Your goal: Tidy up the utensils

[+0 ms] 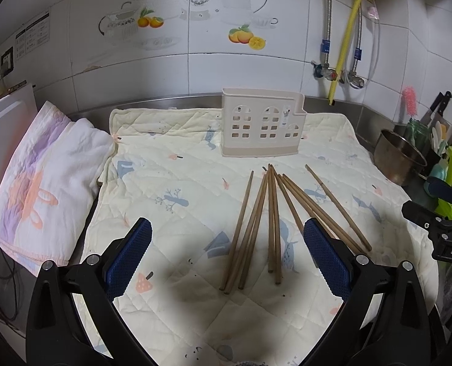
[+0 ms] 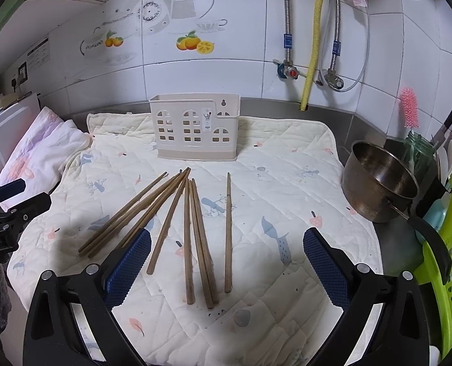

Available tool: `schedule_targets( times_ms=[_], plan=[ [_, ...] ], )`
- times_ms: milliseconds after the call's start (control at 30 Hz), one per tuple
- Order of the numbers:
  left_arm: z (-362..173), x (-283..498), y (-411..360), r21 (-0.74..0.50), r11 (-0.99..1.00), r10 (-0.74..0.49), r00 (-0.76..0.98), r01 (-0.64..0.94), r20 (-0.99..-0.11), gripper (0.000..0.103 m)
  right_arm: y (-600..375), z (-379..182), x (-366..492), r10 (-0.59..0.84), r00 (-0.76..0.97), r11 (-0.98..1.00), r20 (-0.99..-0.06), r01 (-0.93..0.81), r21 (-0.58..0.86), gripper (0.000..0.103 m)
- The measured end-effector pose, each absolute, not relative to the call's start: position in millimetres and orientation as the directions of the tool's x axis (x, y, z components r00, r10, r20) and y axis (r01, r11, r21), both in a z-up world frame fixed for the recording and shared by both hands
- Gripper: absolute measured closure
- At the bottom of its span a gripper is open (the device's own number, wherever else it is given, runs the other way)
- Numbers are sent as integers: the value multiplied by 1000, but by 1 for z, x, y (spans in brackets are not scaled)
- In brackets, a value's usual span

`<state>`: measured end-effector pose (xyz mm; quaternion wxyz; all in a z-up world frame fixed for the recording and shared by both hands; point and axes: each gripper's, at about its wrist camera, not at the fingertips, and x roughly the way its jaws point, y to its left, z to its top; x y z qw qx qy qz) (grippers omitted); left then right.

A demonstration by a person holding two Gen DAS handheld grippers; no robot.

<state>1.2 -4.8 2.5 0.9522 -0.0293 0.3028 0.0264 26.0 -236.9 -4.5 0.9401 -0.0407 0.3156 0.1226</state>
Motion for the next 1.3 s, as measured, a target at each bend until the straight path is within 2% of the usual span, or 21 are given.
schedule_targets(
  times_ms=[1300],
  plan=[
    [3, 3, -1, -38, 996, 42, 816, -78, -576, 5, -236, -8, 28, 216, 763, 964, -609, -266, 10, 7]
  ],
)
